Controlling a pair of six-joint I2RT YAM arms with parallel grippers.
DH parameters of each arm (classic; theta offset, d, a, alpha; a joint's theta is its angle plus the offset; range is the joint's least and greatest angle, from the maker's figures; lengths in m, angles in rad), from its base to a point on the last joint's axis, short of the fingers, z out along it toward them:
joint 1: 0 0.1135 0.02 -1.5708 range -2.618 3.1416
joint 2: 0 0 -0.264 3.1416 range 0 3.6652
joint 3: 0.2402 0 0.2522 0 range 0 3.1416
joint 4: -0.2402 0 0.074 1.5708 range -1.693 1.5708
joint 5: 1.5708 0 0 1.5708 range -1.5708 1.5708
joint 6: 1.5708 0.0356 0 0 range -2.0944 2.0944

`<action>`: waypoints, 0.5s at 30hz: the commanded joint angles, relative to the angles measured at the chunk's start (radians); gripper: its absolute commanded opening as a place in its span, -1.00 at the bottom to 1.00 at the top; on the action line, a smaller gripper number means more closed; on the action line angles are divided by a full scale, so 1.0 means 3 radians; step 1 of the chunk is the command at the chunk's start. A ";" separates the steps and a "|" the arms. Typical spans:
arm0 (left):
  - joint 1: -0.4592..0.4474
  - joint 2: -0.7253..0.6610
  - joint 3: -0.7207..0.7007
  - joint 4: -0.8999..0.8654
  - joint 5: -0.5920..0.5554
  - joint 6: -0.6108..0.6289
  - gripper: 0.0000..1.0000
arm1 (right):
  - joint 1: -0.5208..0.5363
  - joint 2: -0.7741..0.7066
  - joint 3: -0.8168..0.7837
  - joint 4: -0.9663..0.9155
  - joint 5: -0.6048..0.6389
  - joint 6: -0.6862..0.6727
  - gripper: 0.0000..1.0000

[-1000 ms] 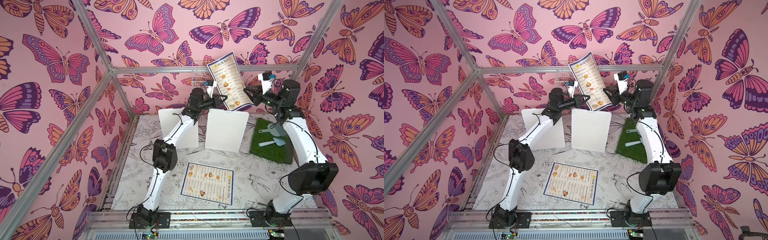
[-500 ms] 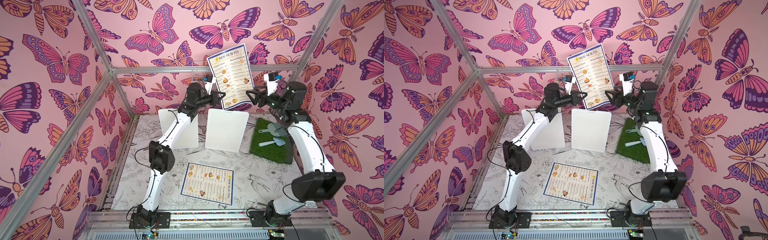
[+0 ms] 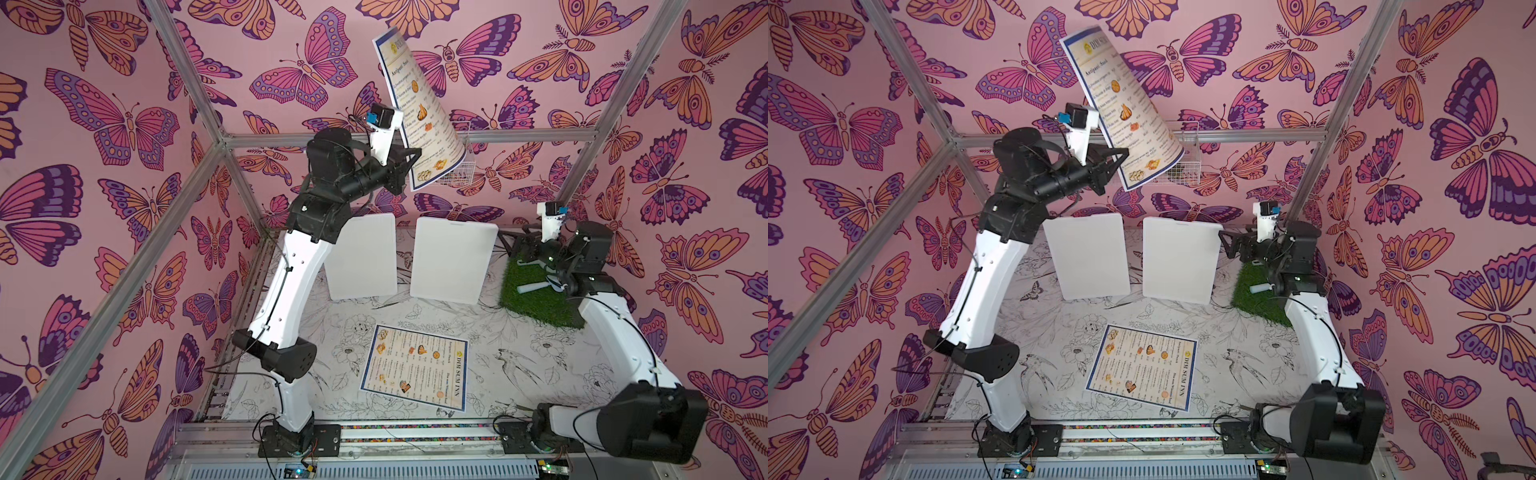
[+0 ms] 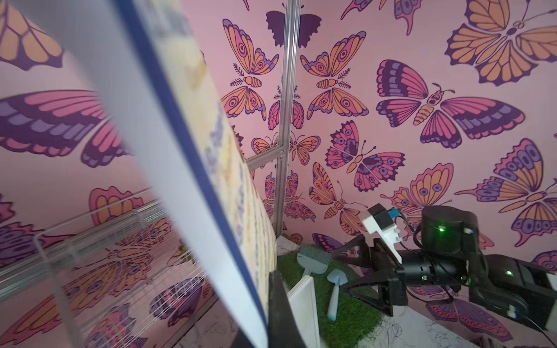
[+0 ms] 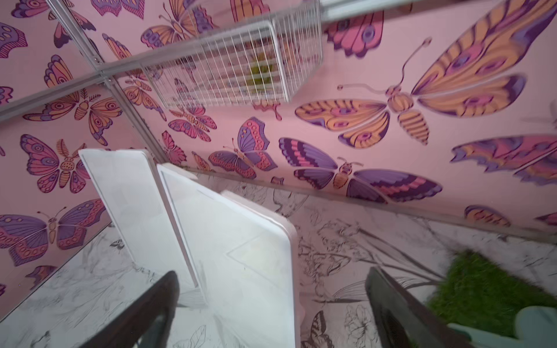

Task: Insert the menus into the narrow rack
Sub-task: Adjust the narrow rack at the center of the board.

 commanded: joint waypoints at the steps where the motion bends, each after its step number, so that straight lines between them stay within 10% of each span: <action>1: 0.0016 -0.0175 -0.0082 -0.0715 -0.0400 0.0453 -1.00 | -0.0080 0.0137 -0.0100 0.0594 -0.0736 0.0093 0.99; 6: 0.0015 -0.0570 -0.0460 -0.0838 -0.0655 0.0575 -1.00 | -0.0082 0.0565 0.0136 0.0562 -0.1235 -0.0092 0.97; 15: 0.0018 -0.0918 -0.0829 -0.0855 -0.0840 0.0644 -1.00 | -0.0056 0.1082 0.0526 0.0479 -0.1663 -0.0279 0.34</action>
